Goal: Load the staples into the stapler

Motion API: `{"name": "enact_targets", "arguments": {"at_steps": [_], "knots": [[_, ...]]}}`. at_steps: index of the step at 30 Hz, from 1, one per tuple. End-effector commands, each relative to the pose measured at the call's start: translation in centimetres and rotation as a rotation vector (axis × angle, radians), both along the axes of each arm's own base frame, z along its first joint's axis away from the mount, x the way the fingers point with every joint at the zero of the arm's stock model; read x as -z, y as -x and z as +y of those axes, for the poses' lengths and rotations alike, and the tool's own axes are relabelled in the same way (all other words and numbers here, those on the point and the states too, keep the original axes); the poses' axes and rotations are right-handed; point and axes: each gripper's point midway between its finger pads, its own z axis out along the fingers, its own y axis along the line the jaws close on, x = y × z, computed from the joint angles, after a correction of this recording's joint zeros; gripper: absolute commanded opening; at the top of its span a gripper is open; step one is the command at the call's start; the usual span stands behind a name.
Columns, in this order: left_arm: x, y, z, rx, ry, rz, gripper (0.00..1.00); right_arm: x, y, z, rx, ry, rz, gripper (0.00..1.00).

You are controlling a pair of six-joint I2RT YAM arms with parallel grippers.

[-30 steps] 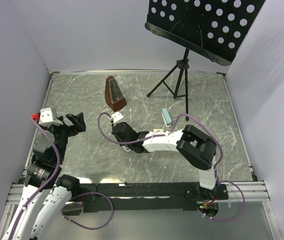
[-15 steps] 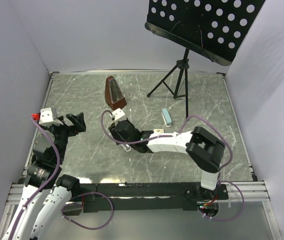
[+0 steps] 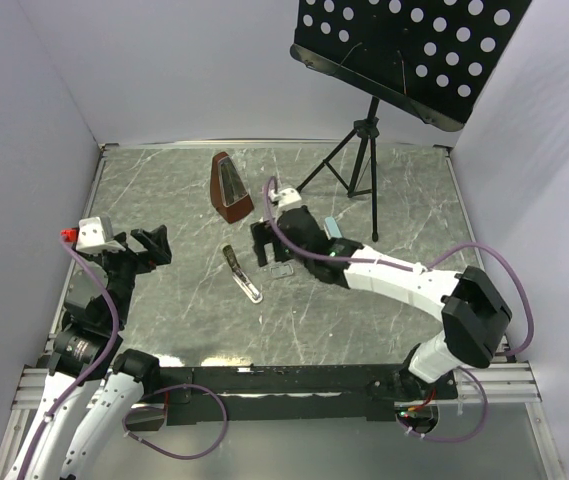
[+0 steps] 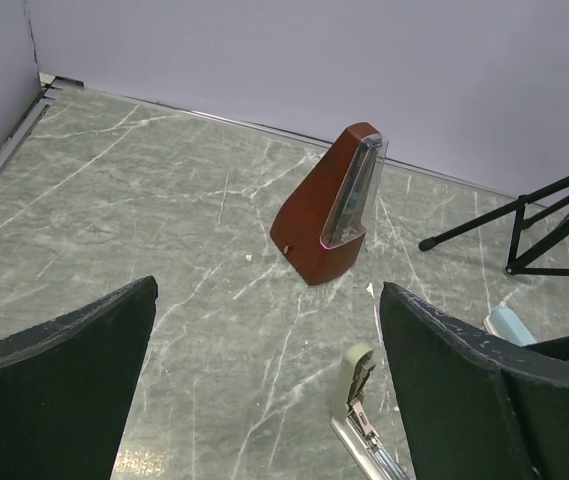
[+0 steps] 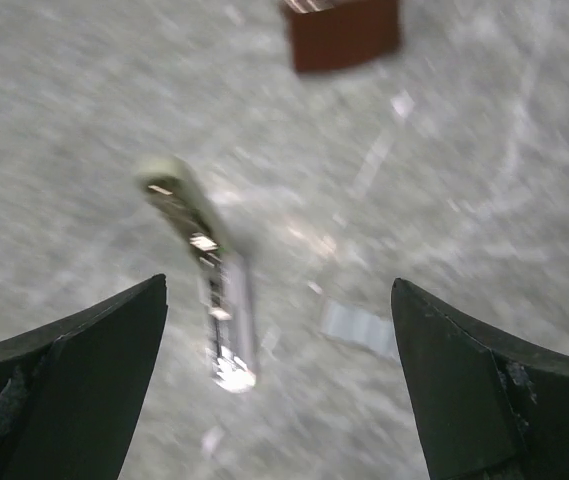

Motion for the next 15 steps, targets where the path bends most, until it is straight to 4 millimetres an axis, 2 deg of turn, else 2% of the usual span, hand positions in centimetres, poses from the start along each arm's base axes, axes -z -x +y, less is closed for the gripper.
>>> {"name": "enact_targets", "arguments": {"at_steps": [1, 3, 6, 11, 12, 15], "knots": [[-1.3, 0.1, -0.1, 0.008, 0.018, -0.054, 0.97, 1.8, 0.3, -3.3, 0.037, 0.101, 0.169, 1.00], [-1.3, 0.1, -0.1, 0.009, 0.019, -0.055, 0.97, 2.7, 0.4, -4.1, 0.040, 0.158, 0.212, 0.98], [-1.3, 0.1, -0.1, 0.011, 0.018, -0.054, 0.97, 4.1, 0.4, -4.9, 0.049, 0.224, 0.279, 0.89], [-1.1, -0.1, -0.2, 0.014, 0.016, -0.046, 0.97, 6.6, 0.1, -4.3, 0.024, 0.305, 0.360, 0.76], [-1.0, -0.1, -0.2, 0.012, 0.016, -0.045, 0.97, 6.9, 0.1, -4.3, 0.027, 0.316, 0.372, 0.69], [-1.1, -0.1, -0.2, 0.011, 0.015, -0.046, 0.97, 7.9, -0.4, -3.9, 0.034, 0.342, 0.391, 0.60]]}}
